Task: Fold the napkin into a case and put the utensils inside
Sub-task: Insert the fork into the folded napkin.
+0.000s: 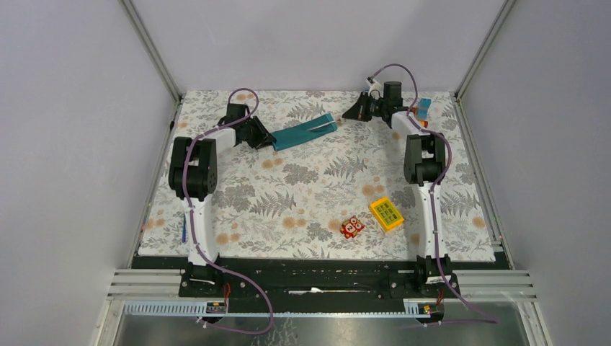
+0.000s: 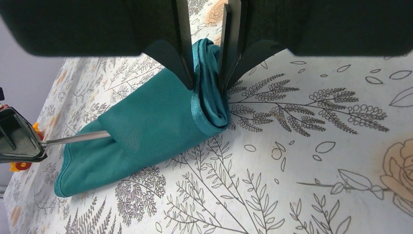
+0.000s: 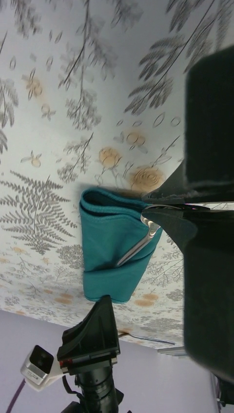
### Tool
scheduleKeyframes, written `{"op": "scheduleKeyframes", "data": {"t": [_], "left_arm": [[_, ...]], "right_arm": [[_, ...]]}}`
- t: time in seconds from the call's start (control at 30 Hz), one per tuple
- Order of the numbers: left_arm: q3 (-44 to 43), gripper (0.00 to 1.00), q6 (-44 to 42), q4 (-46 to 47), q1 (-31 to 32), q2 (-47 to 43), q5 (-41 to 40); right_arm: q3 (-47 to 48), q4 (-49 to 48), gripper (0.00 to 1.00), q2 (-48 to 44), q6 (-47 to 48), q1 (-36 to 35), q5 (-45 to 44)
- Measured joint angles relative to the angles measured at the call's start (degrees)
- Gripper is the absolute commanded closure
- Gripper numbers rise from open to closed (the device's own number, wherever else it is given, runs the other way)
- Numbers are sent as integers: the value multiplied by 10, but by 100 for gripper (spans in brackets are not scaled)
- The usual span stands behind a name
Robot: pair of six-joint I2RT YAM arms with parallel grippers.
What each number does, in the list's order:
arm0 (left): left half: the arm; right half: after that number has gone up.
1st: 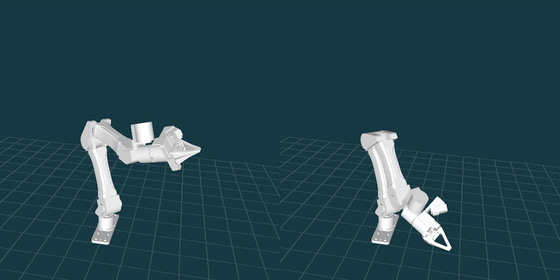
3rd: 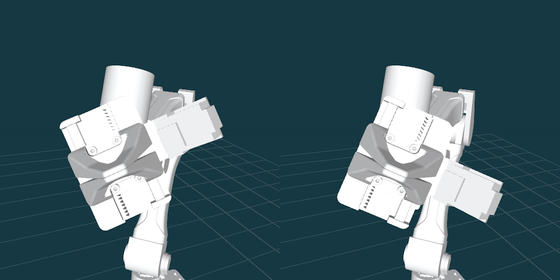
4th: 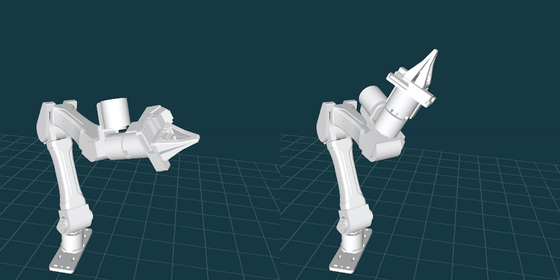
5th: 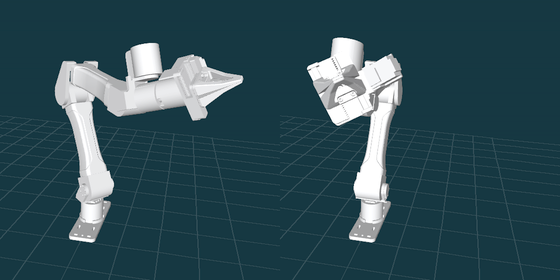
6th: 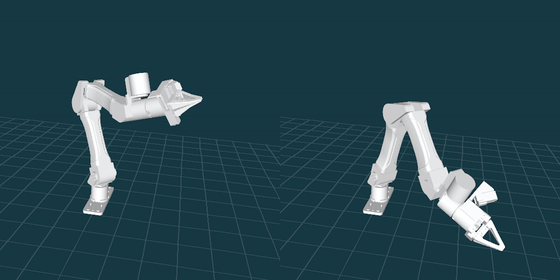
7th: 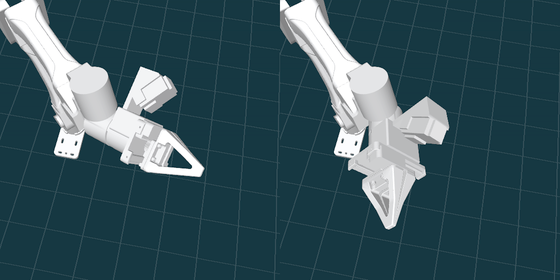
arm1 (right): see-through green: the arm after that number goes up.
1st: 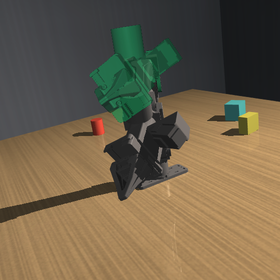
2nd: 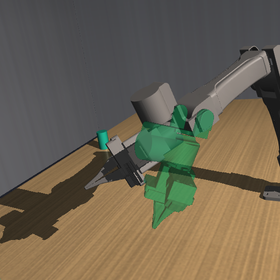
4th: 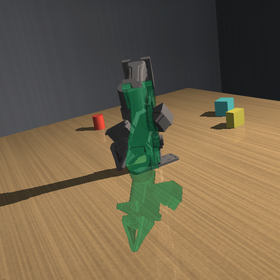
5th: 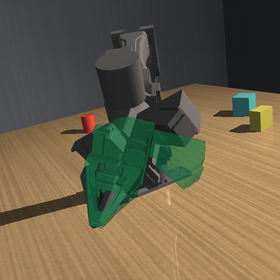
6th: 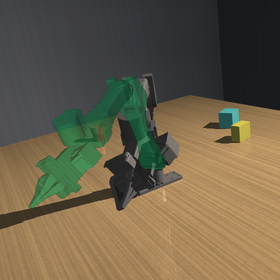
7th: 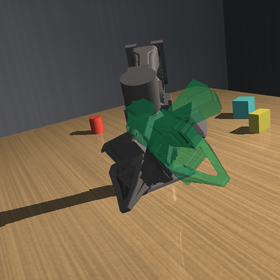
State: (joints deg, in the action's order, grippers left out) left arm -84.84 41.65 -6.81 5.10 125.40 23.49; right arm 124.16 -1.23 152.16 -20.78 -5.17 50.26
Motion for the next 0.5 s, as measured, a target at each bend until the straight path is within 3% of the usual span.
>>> {"op": "scheduleKeyframes", "data": {"t": [0.5], "left_arm": [[-18,71,-21,-18,0,8,0]], "right_arm": [[73,-25,87,55,-29,-65,17]]}}
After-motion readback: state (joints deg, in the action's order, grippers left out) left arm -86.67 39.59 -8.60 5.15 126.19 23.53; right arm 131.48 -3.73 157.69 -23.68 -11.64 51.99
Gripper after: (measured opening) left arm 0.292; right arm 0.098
